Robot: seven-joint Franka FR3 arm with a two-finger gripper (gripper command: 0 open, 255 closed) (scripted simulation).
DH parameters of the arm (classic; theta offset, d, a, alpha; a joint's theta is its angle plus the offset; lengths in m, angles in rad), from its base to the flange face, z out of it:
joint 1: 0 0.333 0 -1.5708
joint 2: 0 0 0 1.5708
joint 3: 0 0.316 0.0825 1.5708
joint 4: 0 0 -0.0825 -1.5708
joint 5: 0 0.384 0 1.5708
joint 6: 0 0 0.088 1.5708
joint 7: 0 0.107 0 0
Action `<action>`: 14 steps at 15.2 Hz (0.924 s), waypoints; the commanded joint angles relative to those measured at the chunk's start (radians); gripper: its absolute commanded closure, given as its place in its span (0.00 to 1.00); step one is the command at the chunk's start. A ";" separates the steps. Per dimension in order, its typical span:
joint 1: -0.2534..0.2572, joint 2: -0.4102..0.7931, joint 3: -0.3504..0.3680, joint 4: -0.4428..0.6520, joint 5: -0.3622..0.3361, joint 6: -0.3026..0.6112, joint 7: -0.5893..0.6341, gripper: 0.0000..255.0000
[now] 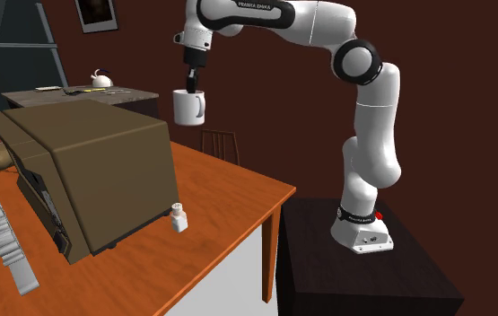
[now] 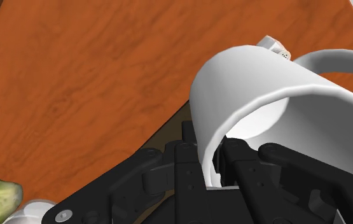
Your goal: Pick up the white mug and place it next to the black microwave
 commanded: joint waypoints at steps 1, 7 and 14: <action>0.002 -0.013 0.001 -0.043 -0.003 0.031 -0.001 1.00; 0.007 -0.040 0.004 -0.158 -0.009 0.121 -0.005 1.00; 0.010 -0.056 0.006 -0.273 -0.012 0.220 -0.011 1.00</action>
